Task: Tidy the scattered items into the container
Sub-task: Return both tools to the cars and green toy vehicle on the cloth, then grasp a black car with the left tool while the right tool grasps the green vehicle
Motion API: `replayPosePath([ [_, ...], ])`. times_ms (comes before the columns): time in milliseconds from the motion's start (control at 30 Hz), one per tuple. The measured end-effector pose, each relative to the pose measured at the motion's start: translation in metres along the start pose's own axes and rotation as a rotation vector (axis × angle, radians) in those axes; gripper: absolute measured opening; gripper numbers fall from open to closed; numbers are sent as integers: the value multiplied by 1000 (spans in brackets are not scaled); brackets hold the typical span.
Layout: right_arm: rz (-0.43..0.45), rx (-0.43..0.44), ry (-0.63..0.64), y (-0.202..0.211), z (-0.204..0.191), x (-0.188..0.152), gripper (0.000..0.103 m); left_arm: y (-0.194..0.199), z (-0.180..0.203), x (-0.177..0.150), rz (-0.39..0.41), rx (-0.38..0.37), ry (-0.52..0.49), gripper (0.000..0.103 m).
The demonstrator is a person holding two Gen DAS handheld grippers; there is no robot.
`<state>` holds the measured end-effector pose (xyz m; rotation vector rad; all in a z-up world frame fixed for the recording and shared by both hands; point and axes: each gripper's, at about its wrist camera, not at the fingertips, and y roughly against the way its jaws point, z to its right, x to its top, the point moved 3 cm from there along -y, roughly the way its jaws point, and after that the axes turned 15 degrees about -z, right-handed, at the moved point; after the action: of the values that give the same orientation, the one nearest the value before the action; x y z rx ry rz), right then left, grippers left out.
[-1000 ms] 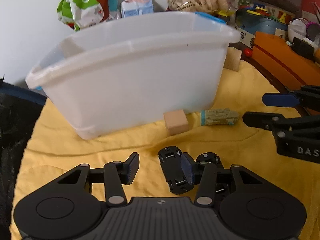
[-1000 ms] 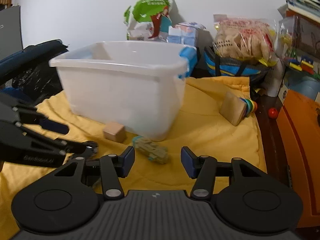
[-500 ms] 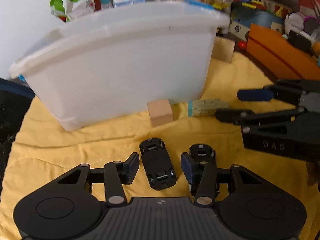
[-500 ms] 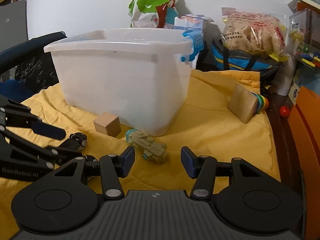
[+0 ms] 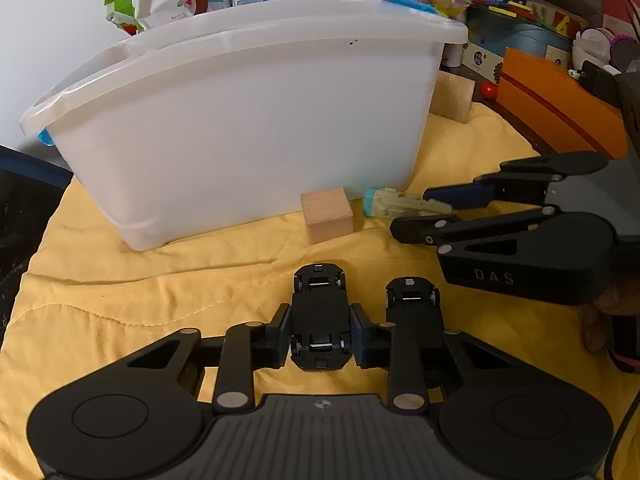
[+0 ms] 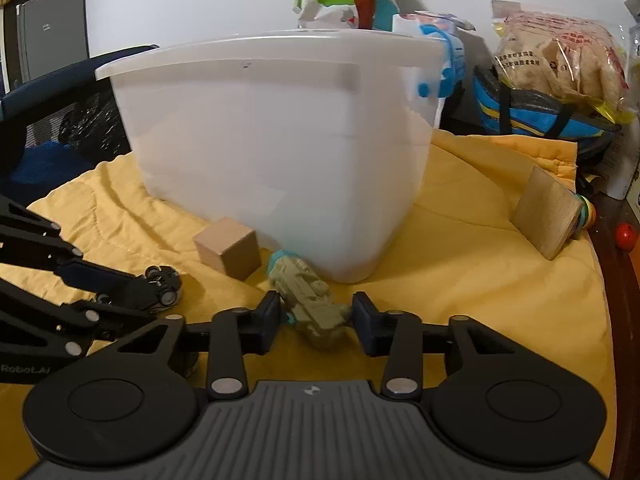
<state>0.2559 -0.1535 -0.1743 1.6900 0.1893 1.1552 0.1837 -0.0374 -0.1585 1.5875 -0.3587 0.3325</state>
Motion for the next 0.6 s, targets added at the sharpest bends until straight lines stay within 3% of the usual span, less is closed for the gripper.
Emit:
replayPosePath([
  [200,-4,3,-7,6,-6,-7,39,4,-6,-2,-5,-8,13,33],
  [267,-6,-2,-1,4,-9,-6,51,4,-8,-3,-10,-13,11,33],
  [333,2,-11,2,0,-10,-4,56,3,-9,-4,-10,-5,4,33],
  [400,-2,6,-15,-4,-8,0,54,2,-10,-3,-6,1,2,34],
  [467,0,13,-22,-4,-8,1,40,2,-11,-2,-4,3,5,33],
  [600,15,-3,-6,3,-15,-3,40,4,-12,-2,4,4,16,33],
])
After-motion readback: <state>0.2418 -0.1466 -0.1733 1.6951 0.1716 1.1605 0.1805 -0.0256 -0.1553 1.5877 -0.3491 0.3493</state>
